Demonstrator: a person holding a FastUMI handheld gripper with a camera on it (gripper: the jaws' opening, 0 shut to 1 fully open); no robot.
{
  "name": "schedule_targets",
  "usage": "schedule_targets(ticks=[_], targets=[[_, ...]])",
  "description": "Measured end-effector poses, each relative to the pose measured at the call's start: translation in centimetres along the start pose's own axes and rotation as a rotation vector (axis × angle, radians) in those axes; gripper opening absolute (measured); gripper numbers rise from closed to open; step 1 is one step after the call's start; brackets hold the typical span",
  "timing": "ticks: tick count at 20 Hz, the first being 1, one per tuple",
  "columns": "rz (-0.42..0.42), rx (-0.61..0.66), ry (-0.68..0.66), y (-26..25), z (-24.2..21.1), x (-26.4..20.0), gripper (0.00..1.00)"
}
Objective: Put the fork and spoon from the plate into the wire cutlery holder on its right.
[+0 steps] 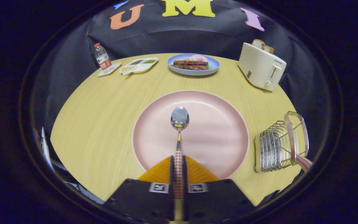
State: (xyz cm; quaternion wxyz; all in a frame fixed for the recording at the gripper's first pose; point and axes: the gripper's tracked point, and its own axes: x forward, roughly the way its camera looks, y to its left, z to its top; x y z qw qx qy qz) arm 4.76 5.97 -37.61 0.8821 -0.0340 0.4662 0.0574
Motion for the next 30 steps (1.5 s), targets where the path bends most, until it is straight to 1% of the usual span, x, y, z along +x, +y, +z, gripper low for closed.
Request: schedule_targets(ticks=[1, 3, 5, 10, 11, 13, 15, 18, 21, 25, 30], targets=[[0.006, 0.003, 0.010, 0.1, -0.1, 0.0, 0.07], [0.009, 0.020, 0.022, -0.1, 0.3, -0.6, 0.07], [0.007, 0.051, 0.021, -0.4, 1.1, -2.1, 0.07], [0.082, 0.137, 0.034, -0.7, 4.9, -8.6, 0.07], [0.086, 0.143, 0.035, -1.5, 5.8, -10.0, 0.07], [0.066, 0.129, 0.050, -4.2, 7.3, -12.9, 0.07], [0.043, 0.144, 0.071, -7.4, 8.1, -15.2, 0.07], [-0.034, 0.154, 0.110, -13.5, 7.8, -17.5, 0.07], [-0.067, 0.205, 0.207, -17.5, 5.7, -18.3, 0.07], [-0.054, 0.254, 0.341, -19.2, 2.7, -17.6, 0.07], [-0.031, 0.292, 0.453, -19.2, 1.2, -16.5, 0.07]])
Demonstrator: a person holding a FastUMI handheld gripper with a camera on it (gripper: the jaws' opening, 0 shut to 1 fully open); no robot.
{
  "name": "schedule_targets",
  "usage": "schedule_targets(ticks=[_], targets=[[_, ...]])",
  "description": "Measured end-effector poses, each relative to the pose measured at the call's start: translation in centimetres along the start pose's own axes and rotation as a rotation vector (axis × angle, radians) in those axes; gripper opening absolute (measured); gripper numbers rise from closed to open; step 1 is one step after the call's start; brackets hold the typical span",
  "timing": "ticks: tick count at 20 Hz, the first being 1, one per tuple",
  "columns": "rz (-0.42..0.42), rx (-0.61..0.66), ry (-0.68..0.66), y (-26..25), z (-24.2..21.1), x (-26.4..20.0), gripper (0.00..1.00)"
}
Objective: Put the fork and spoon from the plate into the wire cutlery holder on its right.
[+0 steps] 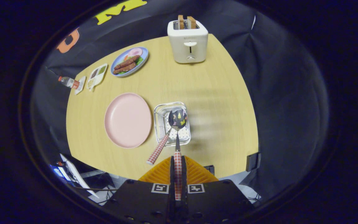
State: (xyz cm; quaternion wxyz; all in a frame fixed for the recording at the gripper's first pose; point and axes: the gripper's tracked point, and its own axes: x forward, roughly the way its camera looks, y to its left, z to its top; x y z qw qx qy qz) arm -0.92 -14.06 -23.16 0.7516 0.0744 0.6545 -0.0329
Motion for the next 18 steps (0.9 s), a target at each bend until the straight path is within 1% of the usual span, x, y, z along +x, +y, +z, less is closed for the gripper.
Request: schedule_targets(ticks=[4, 9, 13, 14, 15, 16, 17, 18], targets=[[0.007, 0.034, 0.055, 0.2, 0.5, 0.9, 0.07], [0.004, 0.089, 0.154, 0.5, 0.6, 2.4, 0.07], [0.004, 0.089, 0.172, 1.3, 1.8, 3.0, 0.07], [0.010, 0.090, 0.163, 1.6, 2.4, 3.0, 0.09], [0.009, 0.088, 0.147, 1.5, 2.9, 3.2, 0.17], [0.013, 0.085, 0.129, 1.7, 3.5, 3.0, 0.22], [0.016, 0.085, 0.106, 1.8, 4.0, 2.9, 0.32], [0.025, 0.090, 0.073, 1.9, 4.8, 2.6, 0.32]])
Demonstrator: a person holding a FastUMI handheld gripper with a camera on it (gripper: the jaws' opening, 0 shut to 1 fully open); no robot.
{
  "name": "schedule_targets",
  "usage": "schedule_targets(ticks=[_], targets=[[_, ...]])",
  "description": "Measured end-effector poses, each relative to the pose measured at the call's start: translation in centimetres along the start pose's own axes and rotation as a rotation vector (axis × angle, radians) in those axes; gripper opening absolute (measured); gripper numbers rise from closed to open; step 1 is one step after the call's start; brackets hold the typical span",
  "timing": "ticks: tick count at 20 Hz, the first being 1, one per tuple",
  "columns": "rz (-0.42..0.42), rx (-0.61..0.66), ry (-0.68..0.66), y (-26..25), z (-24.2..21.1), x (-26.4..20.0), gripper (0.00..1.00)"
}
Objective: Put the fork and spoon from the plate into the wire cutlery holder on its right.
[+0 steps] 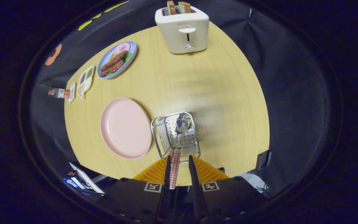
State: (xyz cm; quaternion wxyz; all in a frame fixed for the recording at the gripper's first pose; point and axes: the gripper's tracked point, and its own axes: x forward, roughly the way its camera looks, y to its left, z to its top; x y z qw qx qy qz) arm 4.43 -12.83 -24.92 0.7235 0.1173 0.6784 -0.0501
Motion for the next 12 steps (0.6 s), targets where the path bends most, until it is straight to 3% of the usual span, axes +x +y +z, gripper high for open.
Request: schedule_targets(ticks=[5, 7, 12], targets=[[0.030, -0.081, -0.248, 1.0, 3.4, -3.1, 0.74], [0.059, -0.110, -0.373, 2.0, 4.7, -5.3, 0.81], [0.127, -0.191, -0.660, 5.7, 5.3, -10.3, 0.86]])
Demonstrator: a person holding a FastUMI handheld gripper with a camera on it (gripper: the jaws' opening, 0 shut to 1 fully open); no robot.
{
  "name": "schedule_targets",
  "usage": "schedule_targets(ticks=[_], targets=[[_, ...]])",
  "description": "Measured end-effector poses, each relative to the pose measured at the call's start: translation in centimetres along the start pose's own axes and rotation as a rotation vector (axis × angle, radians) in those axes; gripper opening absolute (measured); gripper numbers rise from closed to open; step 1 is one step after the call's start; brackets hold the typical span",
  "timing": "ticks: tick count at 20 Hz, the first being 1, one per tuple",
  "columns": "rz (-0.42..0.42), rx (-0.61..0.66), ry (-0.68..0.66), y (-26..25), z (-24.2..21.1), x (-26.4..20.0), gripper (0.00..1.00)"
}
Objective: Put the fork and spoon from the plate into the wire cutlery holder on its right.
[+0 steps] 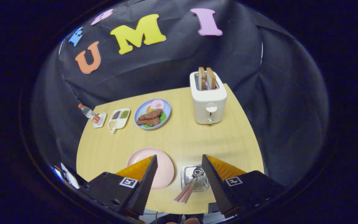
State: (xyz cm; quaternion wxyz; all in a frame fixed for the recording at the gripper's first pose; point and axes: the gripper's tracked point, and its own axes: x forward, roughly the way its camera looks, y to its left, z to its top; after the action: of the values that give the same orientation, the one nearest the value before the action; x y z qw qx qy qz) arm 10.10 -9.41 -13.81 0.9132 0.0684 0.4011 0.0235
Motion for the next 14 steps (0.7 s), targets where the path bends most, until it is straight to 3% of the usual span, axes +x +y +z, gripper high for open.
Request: schedule_targets(ticks=[9, 14], targets=[[0.038, -0.090, -0.460, 4.4, 4.4, -8.1, 0.89], [0.039, -0.093, -0.590, 5.4, 4.3, -11.7, 0.89]])
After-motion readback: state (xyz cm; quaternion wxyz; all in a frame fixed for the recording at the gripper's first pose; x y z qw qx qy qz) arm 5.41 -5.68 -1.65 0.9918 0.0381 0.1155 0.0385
